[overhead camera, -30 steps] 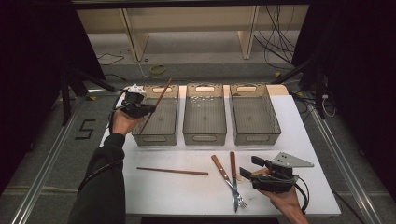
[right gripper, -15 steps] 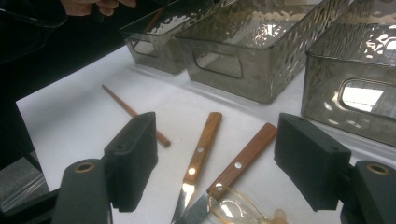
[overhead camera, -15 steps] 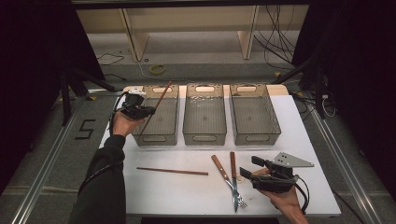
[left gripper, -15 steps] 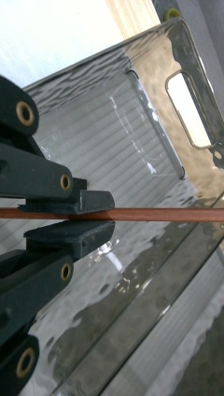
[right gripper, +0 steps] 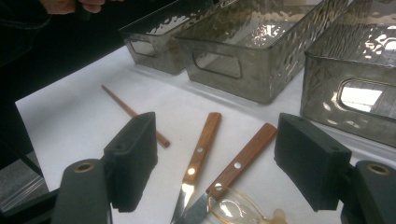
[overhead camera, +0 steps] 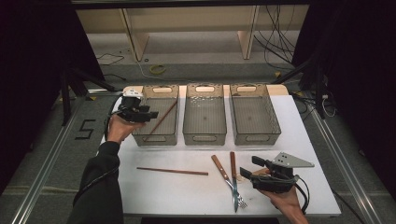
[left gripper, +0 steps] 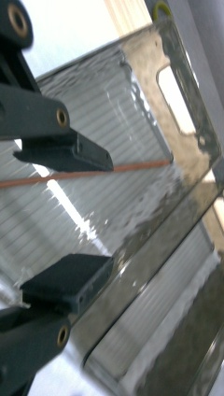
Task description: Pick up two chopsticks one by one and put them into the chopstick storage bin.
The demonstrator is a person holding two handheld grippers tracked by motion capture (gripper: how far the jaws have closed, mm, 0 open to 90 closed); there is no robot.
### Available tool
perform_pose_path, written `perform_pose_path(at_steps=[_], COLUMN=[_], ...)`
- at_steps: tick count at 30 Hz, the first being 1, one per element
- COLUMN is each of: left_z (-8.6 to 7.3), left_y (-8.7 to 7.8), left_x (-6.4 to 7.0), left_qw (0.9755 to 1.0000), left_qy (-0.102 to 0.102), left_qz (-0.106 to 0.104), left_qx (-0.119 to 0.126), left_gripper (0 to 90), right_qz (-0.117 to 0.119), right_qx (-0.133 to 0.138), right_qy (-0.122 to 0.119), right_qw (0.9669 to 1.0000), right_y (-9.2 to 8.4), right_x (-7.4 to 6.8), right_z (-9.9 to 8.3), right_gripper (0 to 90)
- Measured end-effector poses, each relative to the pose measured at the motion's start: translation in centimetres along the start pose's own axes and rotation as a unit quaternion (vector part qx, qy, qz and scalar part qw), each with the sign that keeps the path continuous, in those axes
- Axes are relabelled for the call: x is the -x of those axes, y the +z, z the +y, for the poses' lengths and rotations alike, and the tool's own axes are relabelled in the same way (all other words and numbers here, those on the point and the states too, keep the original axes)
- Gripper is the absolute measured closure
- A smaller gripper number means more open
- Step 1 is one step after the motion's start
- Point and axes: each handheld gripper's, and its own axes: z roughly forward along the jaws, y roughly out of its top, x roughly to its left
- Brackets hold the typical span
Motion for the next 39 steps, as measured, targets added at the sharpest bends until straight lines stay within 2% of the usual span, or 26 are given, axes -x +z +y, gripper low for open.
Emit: perform_pose_path(at_steps=[5, 10, 14, 15, 19, 25, 29, 34, 36, 37, 39], left_z=[-1.1, -2.6, -3.2, -3.4, -3.8, -4.1, -4.0, -4.3, -4.4, -4.4, -4.4], left_y=[-1.0, -1.2, -1.1, -1.2, -1.1, -0.5, 0.0, 0.6, 0.7, 0.7, 0.7], left_x=[1.4, 2.8, 3.8, 4.0, 5.4, 7.3, 8.7, 10.0, 10.2, 10.5, 10.7], left_qw=[0.9996, 0.9983, 0.9965, 0.9956, 0.9908, 0.9832, 0.975, 0.9669, 0.966, 0.9642, 0.9637], left_qy=[0.006, 0.026, 0.063, 0.067, 0.09, 0.119, 0.149, 0.167, 0.169, 0.173, 0.174], left_qz=[-0.024, -0.053, -0.047, -0.056, -0.076, -0.101, -0.119, -0.129, -0.13, -0.133, -0.134], left_qx=[0.009, 0.0, -0.029, -0.034, -0.067, -0.094, -0.114, -0.143, -0.146, -0.151, -0.152], left_gripper=[35.1, 29.3, 28.2, 27.8, 25.6, 23.1, 23.7, 25.5, 26.2, 26.3, 26.4], right_qz=[0.0, -0.001, 0.0, 0.0, 0.002, 0.003, 0.003, 0.003, 0.003, 0.003, 0.003], right_qx=[-0.001, 0.0, -0.001, -0.001, -0.002, -0.004, -0.004, -0.004, -0.005, -0.005, -0.005], right_qy=[-0.001, -0.002, -0.003, -0.004, -0.006, -0.007, -0.007, -0.008, -0.007, -0.007, -0.008], right_qw=[1.0, 1.0, 1.0, 1.0, 1.0, 1.0, 1.0, 1.0, 1.0, 1.0, 1.0], right_y=[0.0, 0.0, 0.0, 0.0, 0.0, 0.1, 0.0, 0.0, 0.0, 0.0, 0.0], right_x=[0.0, -0.1, -0.1, -0.2, -0.3, -0.3, -0.3, -0.3, -0.3, -0.3, -0.3], right_z=[0.0, 0.0, 0.0, 0.0, 0.1, 0.0, 0.0, 0.0, 0.0, 0.0, 0.0], right_gripper=[30.8, 30.8, 30.7, 30.8, 30.8, 30.8, 30.7, 30.7, 30.7, 30.7, 30.7])
